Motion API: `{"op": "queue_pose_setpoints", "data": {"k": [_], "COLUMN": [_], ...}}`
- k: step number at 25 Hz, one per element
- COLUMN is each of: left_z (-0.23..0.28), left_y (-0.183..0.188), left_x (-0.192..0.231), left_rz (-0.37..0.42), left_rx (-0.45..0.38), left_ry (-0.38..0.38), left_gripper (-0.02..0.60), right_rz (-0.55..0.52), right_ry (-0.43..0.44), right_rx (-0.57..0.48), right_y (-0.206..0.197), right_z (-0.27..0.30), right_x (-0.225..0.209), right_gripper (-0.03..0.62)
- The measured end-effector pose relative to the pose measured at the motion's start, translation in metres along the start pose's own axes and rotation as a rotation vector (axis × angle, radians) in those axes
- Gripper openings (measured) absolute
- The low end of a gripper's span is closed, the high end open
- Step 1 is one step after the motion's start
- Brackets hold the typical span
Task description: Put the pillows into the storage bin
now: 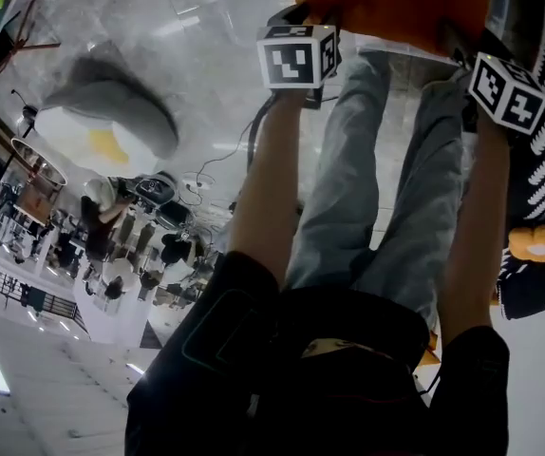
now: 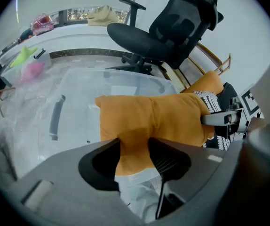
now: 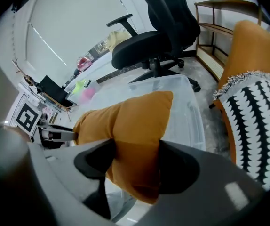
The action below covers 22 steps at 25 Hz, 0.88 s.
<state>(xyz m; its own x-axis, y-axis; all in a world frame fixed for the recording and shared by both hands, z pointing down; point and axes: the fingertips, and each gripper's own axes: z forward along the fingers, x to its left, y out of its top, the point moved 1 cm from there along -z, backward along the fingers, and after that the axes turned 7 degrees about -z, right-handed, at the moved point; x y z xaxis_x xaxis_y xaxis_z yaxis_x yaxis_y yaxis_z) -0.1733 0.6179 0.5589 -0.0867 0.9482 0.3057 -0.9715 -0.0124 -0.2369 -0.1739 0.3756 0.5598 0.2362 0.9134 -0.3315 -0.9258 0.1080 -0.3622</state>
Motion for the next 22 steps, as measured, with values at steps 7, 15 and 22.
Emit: {"op": "queue_pose_setpoints", "data": {"k": [7, 15, 22], "left_z": [0.016, 0.016, 0.013], "left_y": [-0.024, -0.027, -0.010], "left_x": [-0.002, -0.054, -0.126], "left_rz": [0.029, 0.083, 0.218], "left_rx": [-0.008, -0.006, -0.085], "left_ry": [0.022, -0.055, -0.032], "left_gripper": [0.273, 0.167, 0.017], "right_rz": [0.116, 0.235, 0.328], "right_ry": [-0.159, -0.073, -0.062], "right_rx": [-0.048, -0.063, -0.151], "right_y": [-0.015, -0.048, -0.075], "right_z": [0.001, -0.021, -0.062], "right_x": [-0.021, -0.019, -0.035], "right_gripper": [0.331, 0.326, 0.325]}}
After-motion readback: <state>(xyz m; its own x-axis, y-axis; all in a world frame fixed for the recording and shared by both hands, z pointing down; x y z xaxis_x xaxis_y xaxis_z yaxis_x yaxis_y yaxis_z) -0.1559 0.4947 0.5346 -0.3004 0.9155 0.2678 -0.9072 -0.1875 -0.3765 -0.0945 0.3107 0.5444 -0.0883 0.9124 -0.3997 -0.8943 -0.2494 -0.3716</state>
